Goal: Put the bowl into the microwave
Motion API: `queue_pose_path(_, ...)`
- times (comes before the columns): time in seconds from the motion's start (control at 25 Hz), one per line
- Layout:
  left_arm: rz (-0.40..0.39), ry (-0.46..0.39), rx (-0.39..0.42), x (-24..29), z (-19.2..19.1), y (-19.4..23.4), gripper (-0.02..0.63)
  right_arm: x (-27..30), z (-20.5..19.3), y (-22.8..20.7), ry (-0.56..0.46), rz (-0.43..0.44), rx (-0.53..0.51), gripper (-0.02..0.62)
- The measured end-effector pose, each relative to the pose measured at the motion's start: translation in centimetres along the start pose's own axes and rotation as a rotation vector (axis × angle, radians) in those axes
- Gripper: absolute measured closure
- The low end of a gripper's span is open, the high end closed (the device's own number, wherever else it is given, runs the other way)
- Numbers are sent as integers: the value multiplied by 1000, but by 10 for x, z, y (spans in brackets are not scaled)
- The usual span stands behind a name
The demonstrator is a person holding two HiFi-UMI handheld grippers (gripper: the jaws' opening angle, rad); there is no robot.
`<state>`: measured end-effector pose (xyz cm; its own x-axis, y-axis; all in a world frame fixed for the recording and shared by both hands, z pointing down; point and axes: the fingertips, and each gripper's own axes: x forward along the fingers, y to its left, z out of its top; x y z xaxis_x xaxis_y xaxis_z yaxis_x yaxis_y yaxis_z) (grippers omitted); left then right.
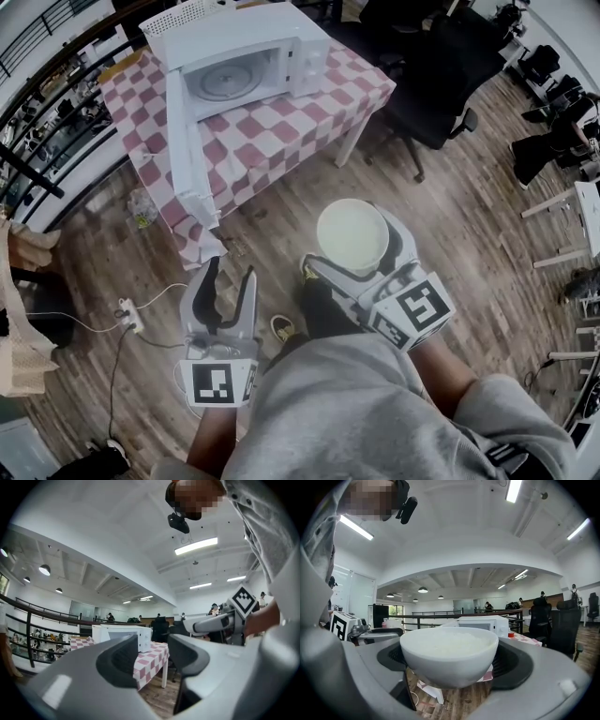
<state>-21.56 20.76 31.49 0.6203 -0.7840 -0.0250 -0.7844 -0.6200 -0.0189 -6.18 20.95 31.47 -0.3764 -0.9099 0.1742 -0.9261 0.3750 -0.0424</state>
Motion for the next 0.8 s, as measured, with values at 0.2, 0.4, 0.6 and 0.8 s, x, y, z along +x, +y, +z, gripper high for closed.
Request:
queue_pose_path(0.2,1,-6,0,9,-1,0,402,6,-1,-8,-6,4,7,75)
queue_pose_path(0.4,-3,1,8,24,-4,2,403,19,-5,-19,-10,15,17,75)
queue_pose_path(0.6,1,1,24,49,-5,9,436,42,-3,-39,-20,22,16,75)
queue_pose_path(0.8,-6,-1,11,85,-6,14,456,67,2,-65,-20,28,6,75)
